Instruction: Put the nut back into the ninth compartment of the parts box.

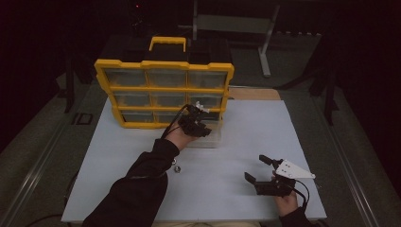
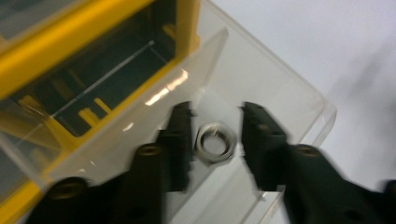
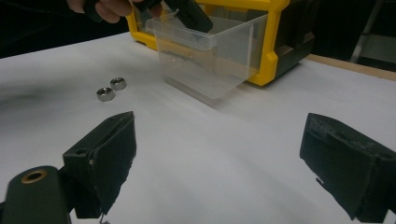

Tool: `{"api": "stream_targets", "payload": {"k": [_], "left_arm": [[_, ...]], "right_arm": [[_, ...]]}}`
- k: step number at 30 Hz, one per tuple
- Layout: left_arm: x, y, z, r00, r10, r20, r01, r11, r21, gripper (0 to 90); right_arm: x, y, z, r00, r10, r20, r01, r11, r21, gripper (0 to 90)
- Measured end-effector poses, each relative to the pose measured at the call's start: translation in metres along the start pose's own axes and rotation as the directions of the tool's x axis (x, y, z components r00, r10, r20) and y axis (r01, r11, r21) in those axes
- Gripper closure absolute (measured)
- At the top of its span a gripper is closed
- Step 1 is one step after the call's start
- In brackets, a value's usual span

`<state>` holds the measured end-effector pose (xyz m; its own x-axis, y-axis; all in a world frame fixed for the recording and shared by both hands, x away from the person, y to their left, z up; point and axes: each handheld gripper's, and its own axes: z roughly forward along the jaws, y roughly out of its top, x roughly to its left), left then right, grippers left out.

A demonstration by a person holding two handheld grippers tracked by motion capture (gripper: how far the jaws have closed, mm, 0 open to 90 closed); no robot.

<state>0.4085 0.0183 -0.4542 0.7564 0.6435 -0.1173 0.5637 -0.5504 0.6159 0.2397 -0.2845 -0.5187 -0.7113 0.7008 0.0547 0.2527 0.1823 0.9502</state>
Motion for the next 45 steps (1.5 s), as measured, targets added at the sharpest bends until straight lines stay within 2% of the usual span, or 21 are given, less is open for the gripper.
{"api": "stream_targets", "payload": {"k": [3, 6, 12, 13, 14, 19, 22, 27, 39, 45], "left_arm": [[0.002, 0.003, -0.008, 0.9999, -0.015, -0.006, 0.014, 0.9991, -0.04, 51.4], [0.002, 0.005, -0.016, 0.9998, -0.022, -0.003, 0.022, 0.998, -0.059, 44.1], [0.0, 0.005, -0.024, 0.9999, -0.013, -0.003, 0.013, 0.998, -0.061, 20.6], [0.0, 0.005, -0.026, 0.9999, -0.01, 0.012, 0.011, 0.9983, -0.057, 20.6], [-0.001, 0.005, -0.027, 0.9999, -0.007, 0.008, 0.007, 0.9986, -0.052, 13.2], [-0.005, 0.002, -0.035, 0.9993, 0.028, 0.025, -0.027, 0.9977, -0.063, 2.1], [-0.006, -0.001, -0.042, 0.9985, 0.036, 0.042, -0.032, 0.9966, -0.076, 0.0], [-0.004, -0.009, -0.055, 0.9989, 0.03, 0.035, -0.027, 0.994, -0.106, 0.0], [0.004, -0.032, -0.08, 0.9993, 0.021, 0.031, -0.017, 0.9926, -0.12, 0.0], [0.007, -0.045, -0.088, 0.9996, 0.011, 0.026, -0.007, 0.989, -0.147, 0.0]], "right_arm": [[0.0, 0.0, 0.0, 1.0, 0.001, 0.0, -0.001, 1.0, 0.0, 10.8], [0.0, 0.0, 0.0, 1.0, 0.001, 0.0, -0.001, 1.0, 0.0, 10.7], [0.0, 0.0, 0.0, 1.0, 0.0, 0.001, 0.0, 1.0, 0.001, 10.8], [0.001, 0.0, 0.0, 1.0, 0.0, 0.002, 0.0, 1.0, 0.001, 10.8], [0.0, 0.0, -0.001, 1.0, 0.001, 0.003, -0.001, 1.0, 0.001, 10.8], [0.001, 0.0, -0.001, 1.0, 0.0, 0.003, 0.0, 1.0, 0.002, 10.8], [0.001, 0.0, -0.001, 1.0, 0.0, 0.003, 0.0, 1.0, 0.002, 10.8], [0.001, 0.0, -0.001, 1.0, -0.001, 0.004, 0.001, 1.0, 0.002, 10.8], [0.001, 0.001, 0.0, 1.0, -0.002, 0.009, 0.002, 1.0, 0.001, 10.8], [0.002, 0.001, 0.0, 1.0, -0.001, 0.007, 0.001, 1.0, 0.003, 10.8]]}}
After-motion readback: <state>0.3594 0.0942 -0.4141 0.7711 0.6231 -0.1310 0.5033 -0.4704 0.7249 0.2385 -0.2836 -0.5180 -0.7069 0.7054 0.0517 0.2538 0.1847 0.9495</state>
